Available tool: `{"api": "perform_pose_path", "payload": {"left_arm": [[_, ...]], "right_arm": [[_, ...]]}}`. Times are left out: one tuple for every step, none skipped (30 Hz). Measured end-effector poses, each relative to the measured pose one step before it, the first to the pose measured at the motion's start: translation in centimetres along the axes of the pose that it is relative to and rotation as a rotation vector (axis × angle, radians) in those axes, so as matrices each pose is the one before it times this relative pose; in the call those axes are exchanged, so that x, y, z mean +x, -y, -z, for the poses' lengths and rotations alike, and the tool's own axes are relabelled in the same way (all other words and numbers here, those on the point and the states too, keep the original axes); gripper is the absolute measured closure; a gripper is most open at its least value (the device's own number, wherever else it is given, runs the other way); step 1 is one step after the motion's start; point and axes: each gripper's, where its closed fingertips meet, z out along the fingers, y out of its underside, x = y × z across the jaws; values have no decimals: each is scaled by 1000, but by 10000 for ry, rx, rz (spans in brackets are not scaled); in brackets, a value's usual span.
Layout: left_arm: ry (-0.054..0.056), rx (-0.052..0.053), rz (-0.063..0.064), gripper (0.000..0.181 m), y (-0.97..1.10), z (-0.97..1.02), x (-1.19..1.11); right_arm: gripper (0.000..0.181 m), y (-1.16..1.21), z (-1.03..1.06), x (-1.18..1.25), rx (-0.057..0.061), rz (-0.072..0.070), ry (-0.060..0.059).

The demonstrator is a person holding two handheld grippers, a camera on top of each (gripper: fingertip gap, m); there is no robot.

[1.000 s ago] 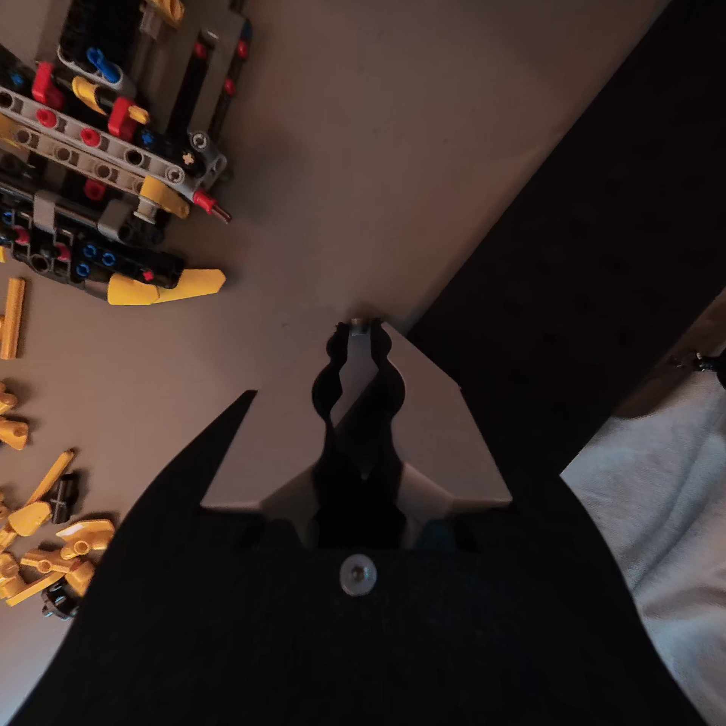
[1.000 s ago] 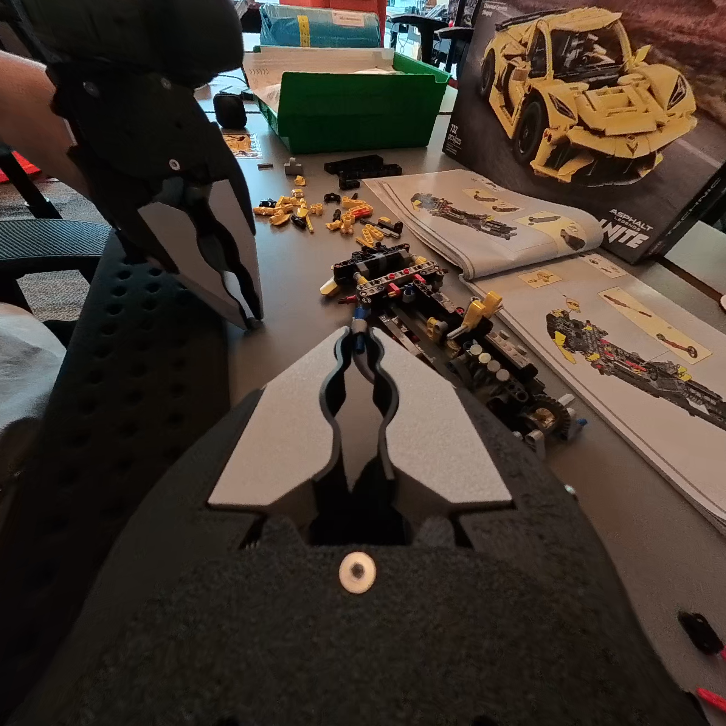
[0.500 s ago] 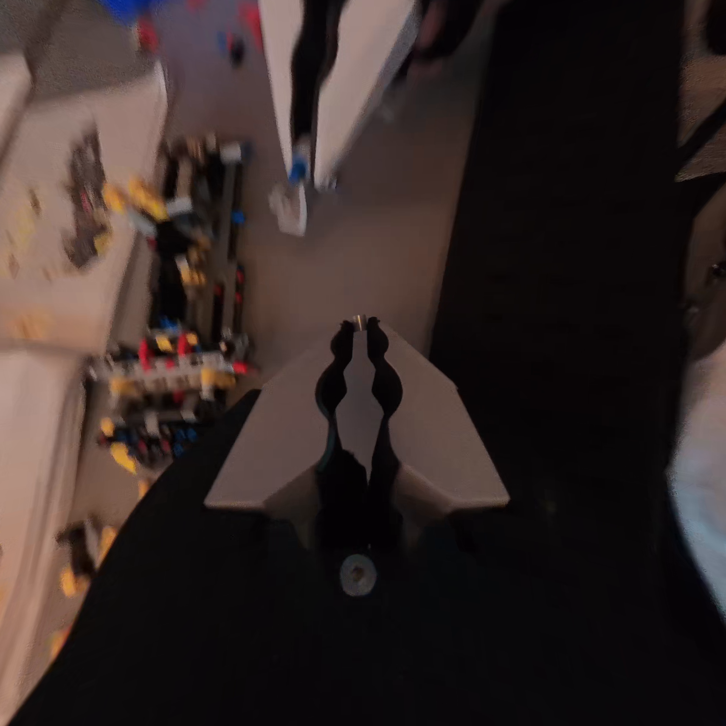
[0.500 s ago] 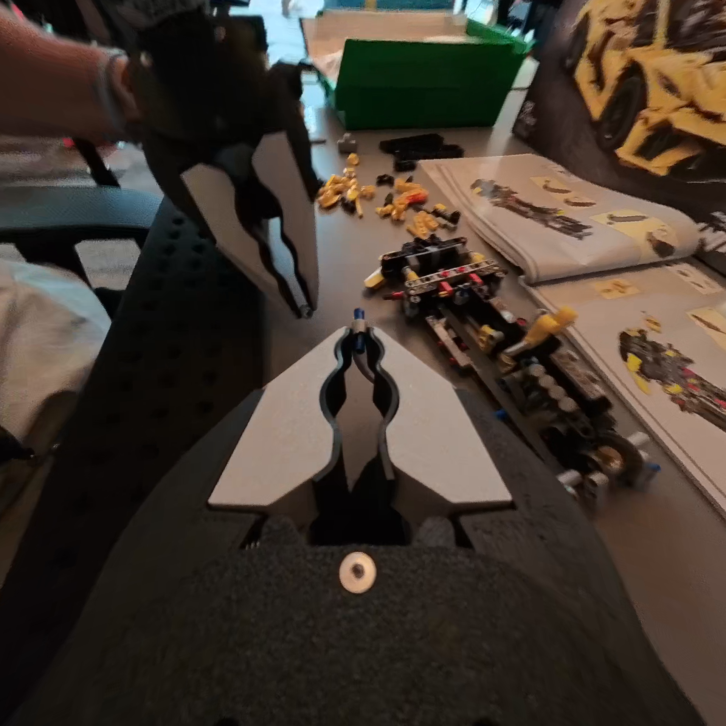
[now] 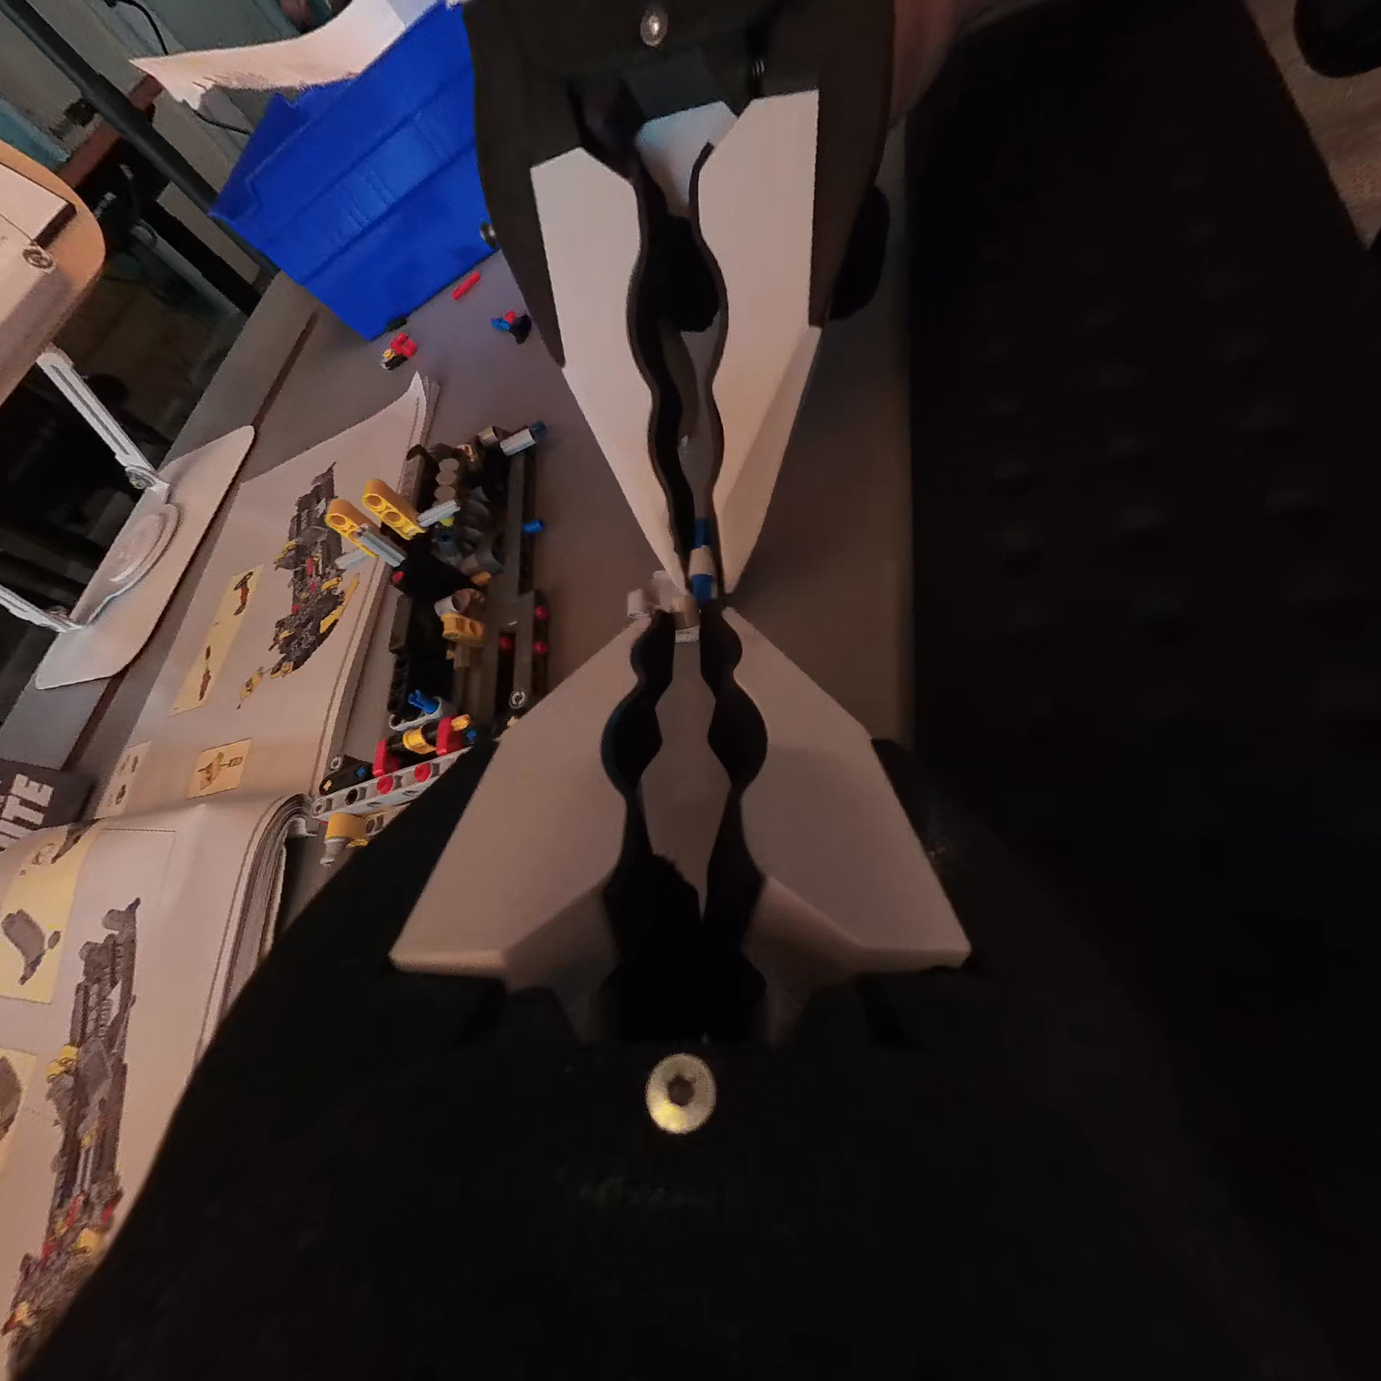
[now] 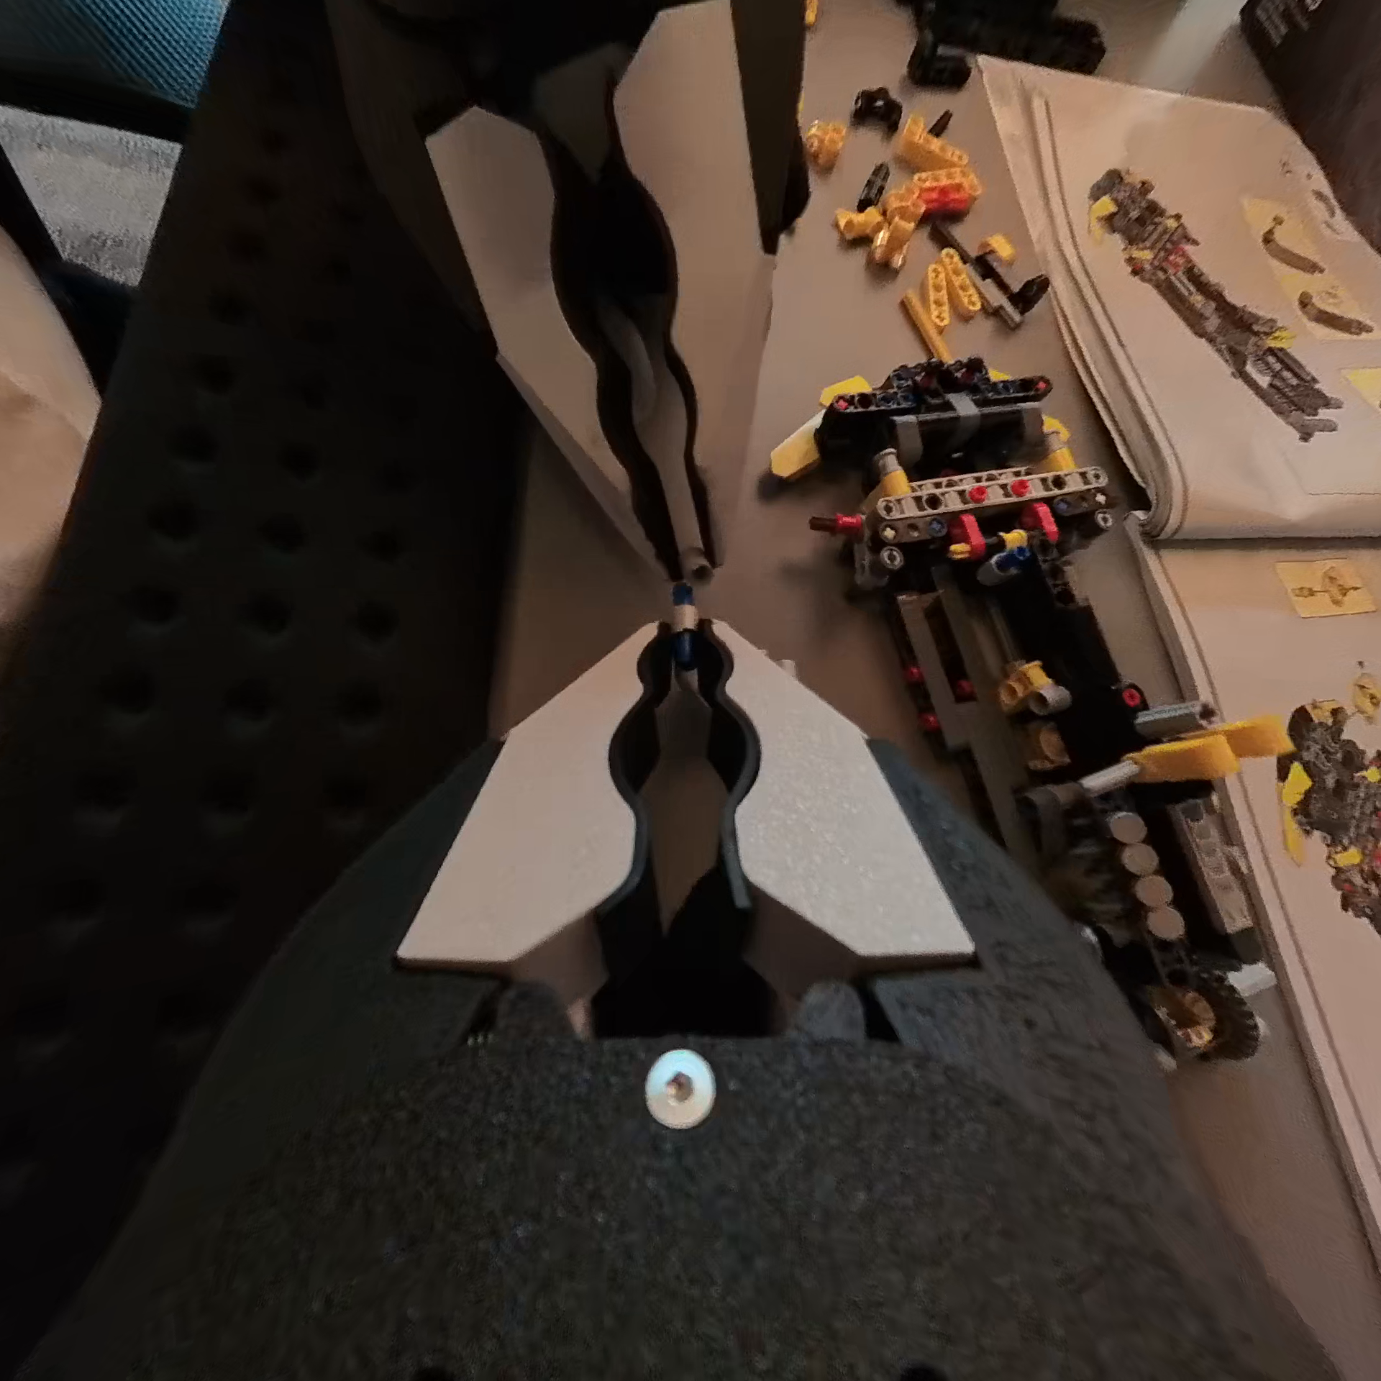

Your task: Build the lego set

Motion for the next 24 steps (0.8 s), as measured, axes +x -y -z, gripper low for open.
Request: {"api": "perform_pose_path", "payload": {"left_arm": [[-1,-56,-128,175,-90,-65,80],[25,-90,-97,175,-158,-56,31],[45,-39,-54,175,-58,-6,-31],[15,6,-12,175,23,37,-7],[-26,-26,35,175,-75,-7,34],[6,-49,-22,175,-100,-7,-10],[33,-26,-82,175,-49,5,15],[12,-23,-52,175,-39,-15,33],[14,-27,-19,175,-24,2,16],[33,70,-24,175,142,43,-27],[-58,45,19,175,70,11,84],[-27,-85,-5,175,-167,-50,36],[-2,-70,-61,175,-117,-59,54],[-28,-31,-64,175,-36,-50,102],[-57,17,-22,175,42,-22,125],[-17,8,4,175,39,-14,41],[-7,5,0,175,0,-9,14],[-2,-11,15,175,-22,-6,-10],[53,30,-5,175,66,38,-84],[-29,-51,-6,175,-80,-28,42],[-8,-42,-18,175,-77,-15,29],[17,-35,-28,175,-49,-25,11],[-2,10,-6,175,10,2,2],[-9,26,32,175,35,32,-19]], "right_arm": [[174,-66,-95,-2,-166,155,-37],[174,-113,-73,24,-166,160,-30],[174,-36,-11,41,-100,79,-14],[174,-54,53,81,-65,30,-13],[174,-2,101,116,-18,24,-28],[174,71,95,72,24,30,-11],[174,15,70,80,-41,24,-7],[174,-7,54,116,-61,71,-50],[174,54,20,-7,-27,59,24],[174,72,-58,-133,-20,3,105],[174,32,-117,-99,-43,58,42],[174,-78,-121,-40,-111,111,-9],[174,-45,-71,-29,-86,68,9],[174,-51,-27,-26,-69,33,20],[174,29,47,94,6,34,-50],[175,64,56,24,30,-6,9],[175,58,39,30,16,-19,1],[175,11,-18,-14,-30,31,8],[175,52,-70,-115,-24,31,61],[175,11,-90,-13,-49,27,-10],[174,-86,-93,2,-87,58,-2],[174,-15,-16,0,-21,20,20],[175,45,23,-1,16,22,13],[174,45,30,10,17,62,-13]]}}
